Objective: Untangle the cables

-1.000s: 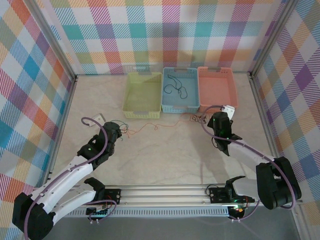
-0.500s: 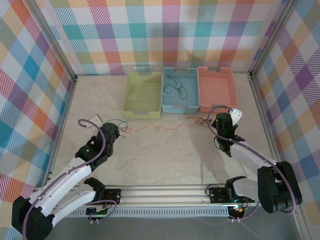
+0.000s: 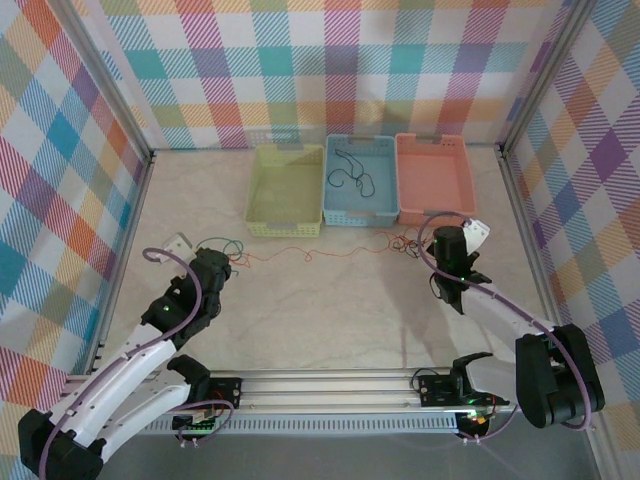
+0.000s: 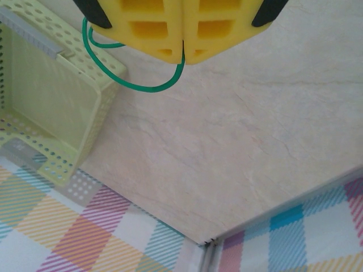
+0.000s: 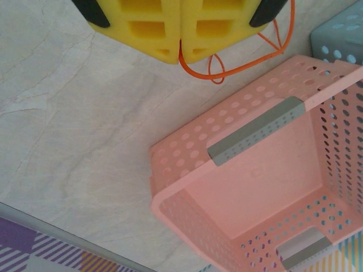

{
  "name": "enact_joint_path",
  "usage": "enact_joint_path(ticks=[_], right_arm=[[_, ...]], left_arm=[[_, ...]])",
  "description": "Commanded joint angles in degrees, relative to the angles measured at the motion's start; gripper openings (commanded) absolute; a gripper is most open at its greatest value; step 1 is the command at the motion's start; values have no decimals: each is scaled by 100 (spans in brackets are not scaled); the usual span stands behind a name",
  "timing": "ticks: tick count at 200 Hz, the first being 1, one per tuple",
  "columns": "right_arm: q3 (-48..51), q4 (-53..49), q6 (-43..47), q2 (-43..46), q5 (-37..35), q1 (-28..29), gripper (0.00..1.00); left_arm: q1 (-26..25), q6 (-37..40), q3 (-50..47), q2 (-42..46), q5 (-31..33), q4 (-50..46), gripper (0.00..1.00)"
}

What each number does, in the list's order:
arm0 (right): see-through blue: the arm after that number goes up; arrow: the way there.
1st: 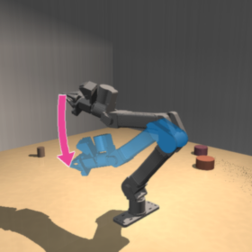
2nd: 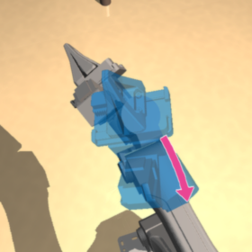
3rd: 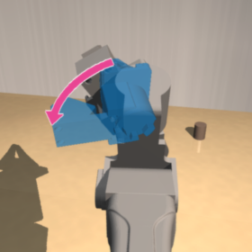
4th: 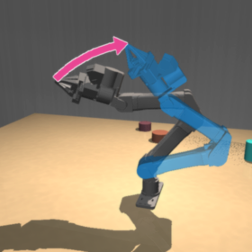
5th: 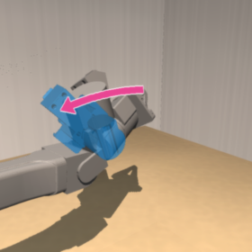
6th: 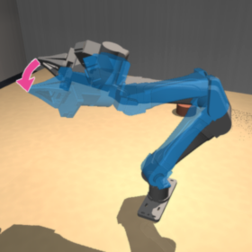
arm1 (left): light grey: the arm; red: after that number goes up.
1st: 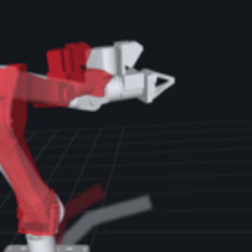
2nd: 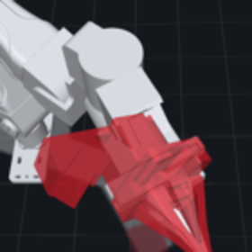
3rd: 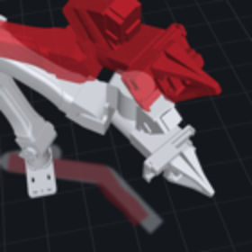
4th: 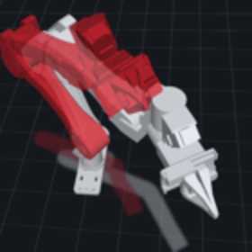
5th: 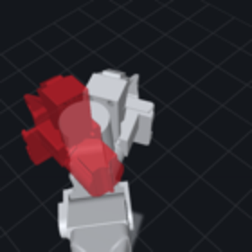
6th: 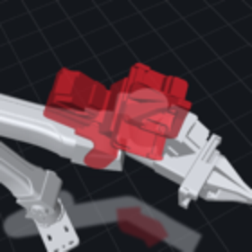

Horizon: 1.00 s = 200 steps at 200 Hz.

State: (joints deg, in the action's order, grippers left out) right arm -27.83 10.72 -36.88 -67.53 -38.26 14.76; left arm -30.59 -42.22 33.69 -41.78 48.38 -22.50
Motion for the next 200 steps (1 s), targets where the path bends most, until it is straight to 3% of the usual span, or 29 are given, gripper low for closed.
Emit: enact_joint_path(ticks=[1, 35, 88, 141, 154, 200], right_arm=[[84, -112, -236, 174, -198, -78, 0], [84, -188, -350, 196, -193, -123, 0], [59, -300, -441, 196, -409, -137, 0], [36, -450, -628, 142, -402, -219, 0], [-1, -446, -565, 132, -322, -213, 0], [63, 99, -132, 159, 675, -202, 0]], left_arm=[[79, -98, 235, 252, 653, -407, 0], [109, -286, 147, 663, 1471, -769, 0], [193, -464, 372, 950, 2128, -1510, 0], [194, -526, 767, 722, 2224, -1913, 0], [194, -253, 722, 652, 1822, -1607, 0], [211, 408, 734, -378, -786, -678, 0]])
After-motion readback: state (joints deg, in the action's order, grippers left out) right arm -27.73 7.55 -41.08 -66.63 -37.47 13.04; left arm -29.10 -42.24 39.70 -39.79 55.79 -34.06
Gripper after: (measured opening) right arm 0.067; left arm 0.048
